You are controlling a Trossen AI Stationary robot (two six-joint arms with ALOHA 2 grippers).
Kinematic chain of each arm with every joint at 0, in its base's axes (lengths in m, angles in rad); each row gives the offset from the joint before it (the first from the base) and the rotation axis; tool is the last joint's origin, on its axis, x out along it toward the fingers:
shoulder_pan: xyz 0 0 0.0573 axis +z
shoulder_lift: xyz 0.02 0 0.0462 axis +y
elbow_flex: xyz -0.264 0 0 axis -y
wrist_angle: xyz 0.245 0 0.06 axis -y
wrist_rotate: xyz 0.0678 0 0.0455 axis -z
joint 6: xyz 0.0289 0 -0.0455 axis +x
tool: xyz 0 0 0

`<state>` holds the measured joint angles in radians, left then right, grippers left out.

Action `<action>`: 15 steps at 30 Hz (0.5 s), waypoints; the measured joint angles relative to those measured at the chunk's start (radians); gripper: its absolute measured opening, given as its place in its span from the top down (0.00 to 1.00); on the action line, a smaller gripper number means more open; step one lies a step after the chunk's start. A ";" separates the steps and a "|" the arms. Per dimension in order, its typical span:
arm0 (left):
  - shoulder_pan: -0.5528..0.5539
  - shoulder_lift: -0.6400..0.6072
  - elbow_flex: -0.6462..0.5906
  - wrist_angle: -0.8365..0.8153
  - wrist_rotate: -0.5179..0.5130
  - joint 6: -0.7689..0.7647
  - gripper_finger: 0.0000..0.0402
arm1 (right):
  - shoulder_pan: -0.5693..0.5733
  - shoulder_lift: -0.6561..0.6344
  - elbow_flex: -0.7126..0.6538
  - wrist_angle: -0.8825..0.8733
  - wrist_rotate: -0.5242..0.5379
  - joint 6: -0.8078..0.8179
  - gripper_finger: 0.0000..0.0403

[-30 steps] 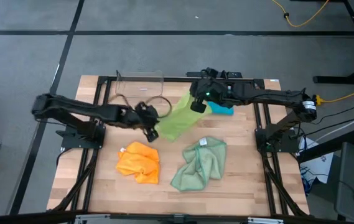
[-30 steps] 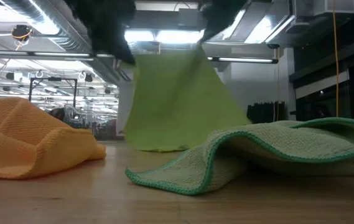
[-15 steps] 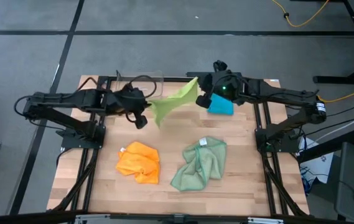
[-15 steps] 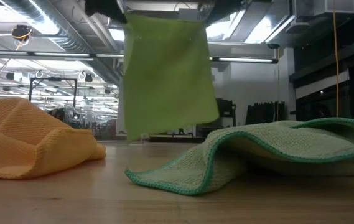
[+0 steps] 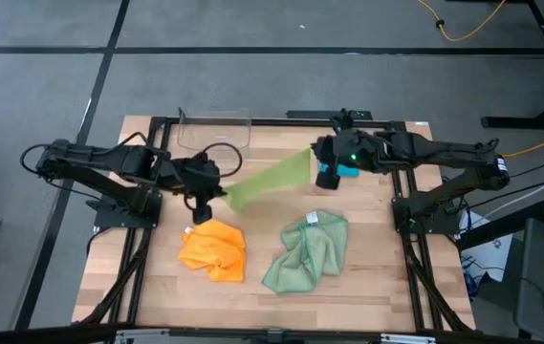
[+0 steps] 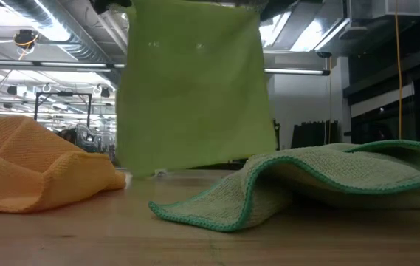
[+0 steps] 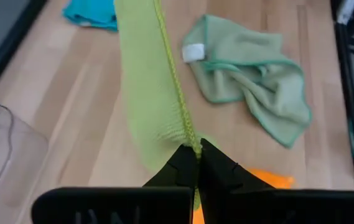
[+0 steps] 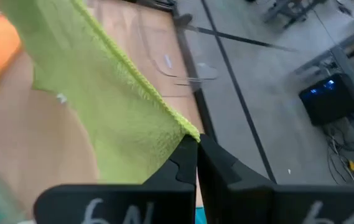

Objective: Fold microfiber towels
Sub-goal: Fold the light green towel

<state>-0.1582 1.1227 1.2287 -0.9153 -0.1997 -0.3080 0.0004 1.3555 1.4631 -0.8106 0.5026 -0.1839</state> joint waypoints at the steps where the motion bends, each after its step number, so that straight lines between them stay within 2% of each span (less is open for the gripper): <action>1: -0.010 -0.001 0.001 -0.011 0.007 -0.001 1.00 | 0.010 -0.007 0.000 -0.011 -0.001 0.011 0.99; 7: -0.043 -0.007 0.045 -0.152 -0.007 -0.083 1.00 | 0.050 -0.029 0.000 -0.069 -0.003 0.052 0.99; 15: -0.043 -0.007 0.085 -0.182 -0.025 -0.082 1.00 | 0.058 -0.030 0.000 -0.094 -0.007 0.054 0.99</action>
<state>-0.2012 1.1152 1.3139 -1.0975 -0.2250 -0.3901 0.0582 1.3258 1.4628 -0.9043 0.4954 -0.1296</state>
